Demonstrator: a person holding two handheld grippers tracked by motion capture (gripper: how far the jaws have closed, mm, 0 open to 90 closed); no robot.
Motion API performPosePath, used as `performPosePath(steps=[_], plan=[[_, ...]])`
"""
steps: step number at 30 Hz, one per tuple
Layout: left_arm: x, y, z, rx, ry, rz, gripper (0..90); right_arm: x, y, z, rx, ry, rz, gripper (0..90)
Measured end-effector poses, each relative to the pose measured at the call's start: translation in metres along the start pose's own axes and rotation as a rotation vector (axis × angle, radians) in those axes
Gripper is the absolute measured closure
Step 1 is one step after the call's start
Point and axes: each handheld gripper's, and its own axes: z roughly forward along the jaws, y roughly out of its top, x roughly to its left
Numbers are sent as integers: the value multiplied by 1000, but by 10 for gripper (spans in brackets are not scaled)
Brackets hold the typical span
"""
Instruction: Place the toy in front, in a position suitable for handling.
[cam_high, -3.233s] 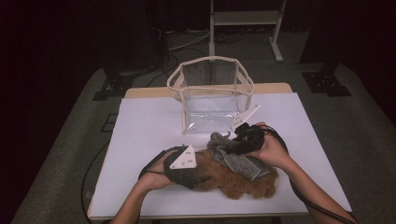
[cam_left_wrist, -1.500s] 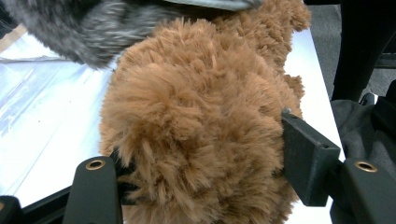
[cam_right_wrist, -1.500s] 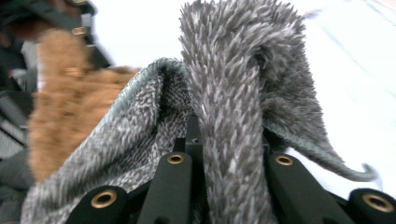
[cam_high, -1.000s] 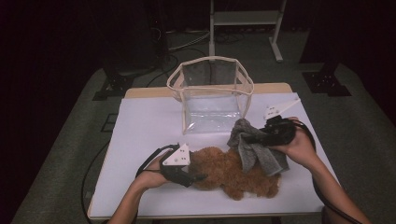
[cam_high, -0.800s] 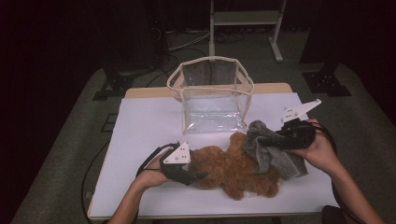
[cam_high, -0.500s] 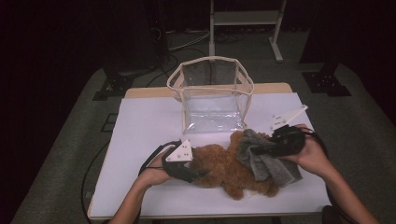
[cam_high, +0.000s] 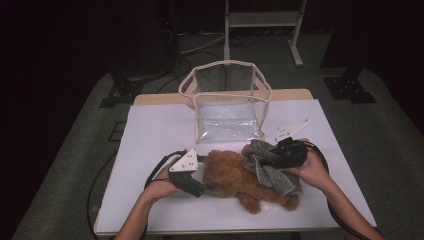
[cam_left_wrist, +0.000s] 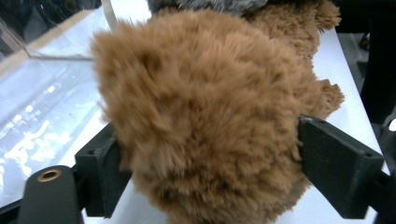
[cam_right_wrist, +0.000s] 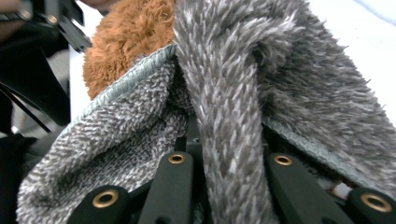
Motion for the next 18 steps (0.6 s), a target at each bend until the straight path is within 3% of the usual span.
performPosePath(steps=[2, 5, 7, 11, 13, 16, 18], plan=[[1, -3, 3, -1, -21, -20, 115, 0, -3, -1, -14, 7, 3, 781], [2, -11, 12, 45, -43, -51, 58, 3, -3, -1, -7, 3, -6, 782], [1, -15, 17, 73, -40, -49, 31, 3, -3, -1, -6, 4, -8, 782], [3, -16, 24, 48, -52, -70, 26, 4, -3, -1, -2, 6, -5, 784], [3, -16, 27, 29, -64, -71, 68, 6, -2, 0, 5, 8, -14, 784], [6, -14, 24, -15, -50, -76, 224, 10, 4, 4, 31, -9, -28, 784], [4, -7, 21, -43, -35, -35, 268, 13, 10, 9, 48, -14, -48, 783]])
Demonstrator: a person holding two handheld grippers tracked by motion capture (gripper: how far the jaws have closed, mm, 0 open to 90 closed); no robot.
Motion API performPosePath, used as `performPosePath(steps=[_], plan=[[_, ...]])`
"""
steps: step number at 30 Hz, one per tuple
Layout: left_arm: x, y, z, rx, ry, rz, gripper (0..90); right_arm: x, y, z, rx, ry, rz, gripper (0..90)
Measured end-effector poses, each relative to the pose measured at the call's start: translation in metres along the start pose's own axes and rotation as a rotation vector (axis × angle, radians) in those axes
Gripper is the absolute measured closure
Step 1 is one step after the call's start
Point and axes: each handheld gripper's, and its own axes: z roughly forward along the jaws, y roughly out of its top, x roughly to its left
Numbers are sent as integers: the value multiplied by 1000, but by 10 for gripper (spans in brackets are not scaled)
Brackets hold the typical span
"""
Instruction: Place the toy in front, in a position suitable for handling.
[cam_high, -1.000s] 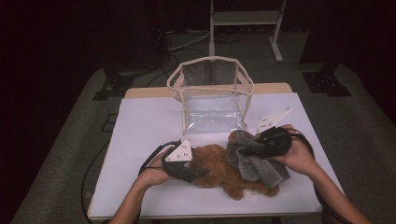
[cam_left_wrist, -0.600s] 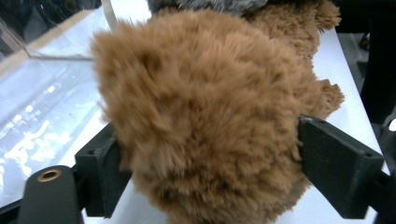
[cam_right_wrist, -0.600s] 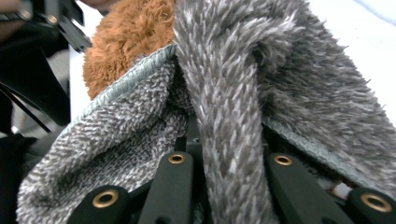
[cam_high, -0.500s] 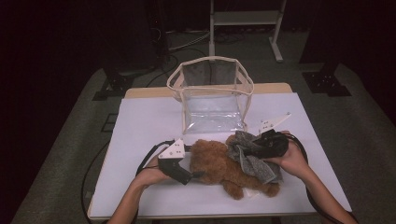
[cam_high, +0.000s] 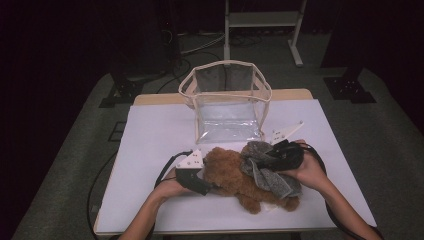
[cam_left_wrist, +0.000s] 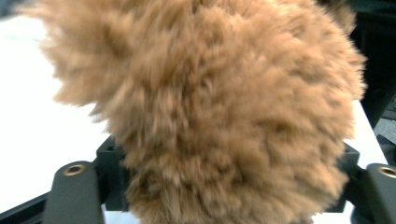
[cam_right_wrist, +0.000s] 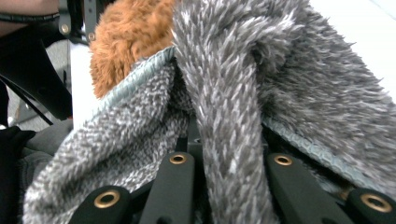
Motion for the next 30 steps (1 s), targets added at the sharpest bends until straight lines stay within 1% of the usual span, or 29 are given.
performPosePath(steps=[2, 3, 5, 6, 7, 8, 9, 10, 11, 13, 14, 16, 17, 19, 20, 21, 22, 23, 25, 26, 27, 28, 29, 30], plan=[[-3, 7, -3, -10, 11, 31, 289, 2, 7, 4, 12, -2, -19, 785], [-5, 12, -5, -19, 24, 49, 296, 2, 10, 4, 4, -2, -26, 786], [-6, 23, -13, -53, 34, 66, 299, 2, 16, 2, -32, 28, -24, 789], [-5, 29, -19, -85, 36, 67, 304, 2, 17, 0, -44, 28, -24, 790], [-4, 35, -25, -118, 30, 61, 309, 2, 20, -2, -69, 27, -26, 792], [-4, 43, -31, -129, 34, 68, 310, 2, 22, -4, -94, 34, -23, 793], [-4, 50, -36, -113, 53, 99, 311, 3, 24, -6, -119, 38, -24, 795], [-4, 57, -41, -88, 67, 131, 313, 4, 27, -7, -147, 41, -25, 797], [-3, 63, -44, -68, 74, 146, 314, 6, 31, -8, -181, 58, -25, 798], [-3, 70, -48, -45, 82, 167, 325, 9, 39, -8, -241, 105, -24, 799], [-3, 73, -49, -36, 89, 179, 328, 11, 43, -8, -249, 114, -29, 800], [-2, 80, -55, -42, 90, 186, 330, 16, 51, -10, -254, 100, -56, 799], [-3, 82, -57, -46, 87, 189, 332, 16, 53, -12, -265, 105, -57, 799], [-4, 85, -56, -32, 78, 190, 331, 16, 53, -17, -265, 115, -59, 798], [-4, 83, -52, -18, 79, 193, 330, 16, 53, -18, -248, 104, -62, 797], [-4, 80, -49, -11, 75, 188, 326, 17, 50, -19, -211, 69, -76, 795], [-4, 74, -45, -15, 74, 170, 320, 17, 47, -19, -181, 45, -86, 795], [-3, 70, -43, -23, 71, 155, 307, 16, 40, -17, -135, 18, -83, 795], [-2, 57, -37, -44, 61, 102, 280, 13, 28, -12, -105, 20, -68, 796], [-2, 51, -35, -45, 60, 79, 264, 12, 22, -9, -85, 16, -61, 797], [-1, 46, -33, -46, 55, 52, 235, 11, 16, -5, -79, 21, -53, 797], [-1, 39, -33, -49, 52, 13, 202, 10, 12, -2, -76, 34, -44, 797], [0, 35, -34, -54, 53, -1, 188, 9, 9, 1, -74, 42, -34, 798], [0, 31, -35, -60, 55, -27, 178, 9, 9, 2, -77, 44, -35, 798]])
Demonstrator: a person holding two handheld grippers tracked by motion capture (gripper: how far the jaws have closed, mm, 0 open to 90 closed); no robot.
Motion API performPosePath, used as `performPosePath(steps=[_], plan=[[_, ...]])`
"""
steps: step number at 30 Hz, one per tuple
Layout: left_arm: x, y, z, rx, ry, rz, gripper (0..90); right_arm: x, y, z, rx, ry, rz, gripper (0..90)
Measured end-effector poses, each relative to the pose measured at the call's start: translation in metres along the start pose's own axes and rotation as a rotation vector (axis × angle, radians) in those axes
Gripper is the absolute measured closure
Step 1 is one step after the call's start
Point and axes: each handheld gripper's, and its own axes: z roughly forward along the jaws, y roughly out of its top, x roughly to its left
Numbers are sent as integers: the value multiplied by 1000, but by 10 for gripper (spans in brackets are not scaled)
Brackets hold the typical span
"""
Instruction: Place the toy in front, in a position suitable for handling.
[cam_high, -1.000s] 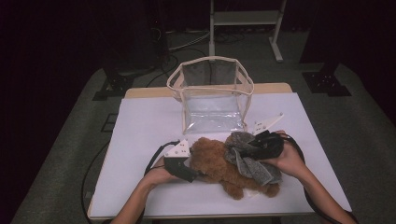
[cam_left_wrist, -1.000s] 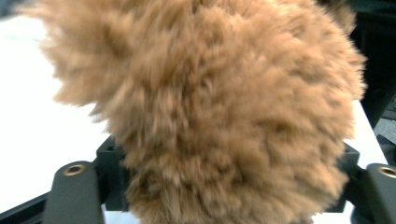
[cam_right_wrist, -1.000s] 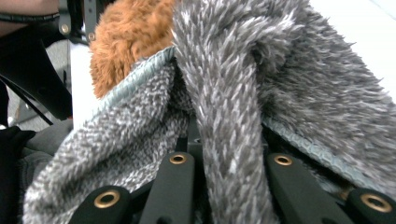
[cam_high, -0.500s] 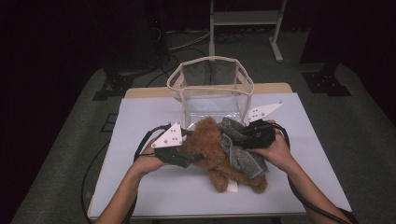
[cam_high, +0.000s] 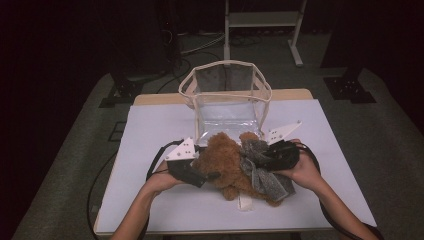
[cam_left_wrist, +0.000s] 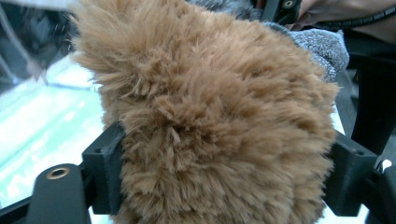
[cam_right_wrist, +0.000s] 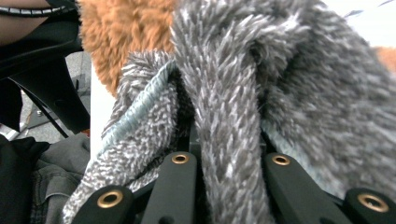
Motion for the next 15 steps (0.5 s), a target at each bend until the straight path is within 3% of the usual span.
performPosePath(steps=[3, 8, 11, 15], plan=[[2, -11, -4, 23, 8, -45, 133, -1, 2, 5, 23, -5, -5, 801], [1, -31, -10, 37, 16, -52, 102, -1, 4, 17, 55, -14, -8, 806], [3, -42, -15, 31, 16, -79, 96, -1, 4, 18, 59, -16, -14, 806], [5, -57, -15, 82, 12, -113, 84, -1, 2, 16, 54, -17, -9, 806]])
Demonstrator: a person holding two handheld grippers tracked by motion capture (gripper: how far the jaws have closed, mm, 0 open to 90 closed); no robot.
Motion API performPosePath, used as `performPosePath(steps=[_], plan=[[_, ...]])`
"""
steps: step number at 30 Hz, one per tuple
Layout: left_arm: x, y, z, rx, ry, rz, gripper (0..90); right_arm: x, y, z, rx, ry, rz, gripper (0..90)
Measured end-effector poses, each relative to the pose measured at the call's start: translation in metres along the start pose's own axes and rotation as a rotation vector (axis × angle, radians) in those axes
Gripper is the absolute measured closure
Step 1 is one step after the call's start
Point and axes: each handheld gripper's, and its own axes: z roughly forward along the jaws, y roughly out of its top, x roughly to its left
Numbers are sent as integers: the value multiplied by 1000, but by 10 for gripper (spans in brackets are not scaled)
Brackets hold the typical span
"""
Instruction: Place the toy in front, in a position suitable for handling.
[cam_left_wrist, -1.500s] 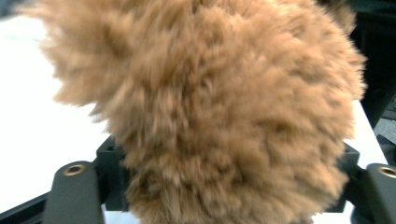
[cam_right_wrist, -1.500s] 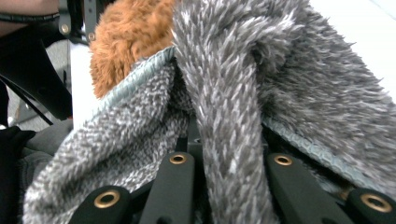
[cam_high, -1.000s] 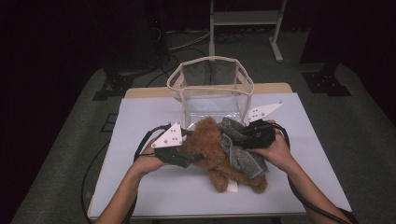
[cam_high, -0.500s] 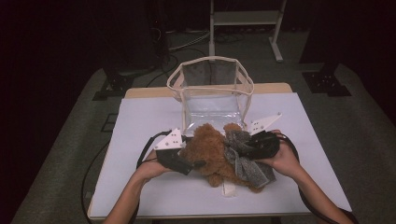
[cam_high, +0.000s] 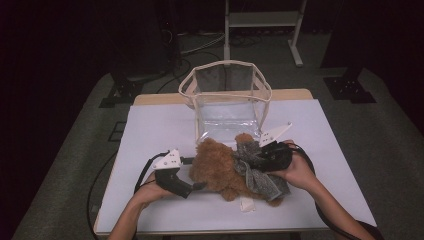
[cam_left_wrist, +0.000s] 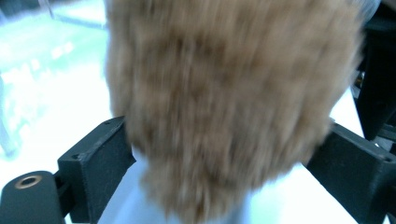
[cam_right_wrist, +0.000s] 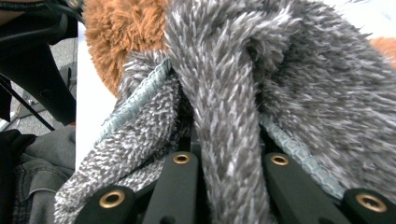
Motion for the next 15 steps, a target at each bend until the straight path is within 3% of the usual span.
performPosePath(steps=[2, 6, 8, 9, 12, 15], plan=[[1, -5, 9, 13, -19, -28, 75, -1, -2, -1, -10, 8, 7, 806], [3, -1, 23, -36, -93, -64, 76, 0, -4, -2, -21, 15, 9, 806], [2, 7, 25, -69, -80, -57, 86, 0, -4, -2, -32, 22, 11, 805], [2, 10, 23, -94, -73, -57, 132, 1, -4, -4, -44, 27, 16, 805], [2, 24, 13, -169, -52, -7, 256, 1, -4, -11, -91, 43, 21, 804], [-3, 42, 6, -193, -30, 68, 314, 3, 0, -18, -136, 55, 8, 803]])
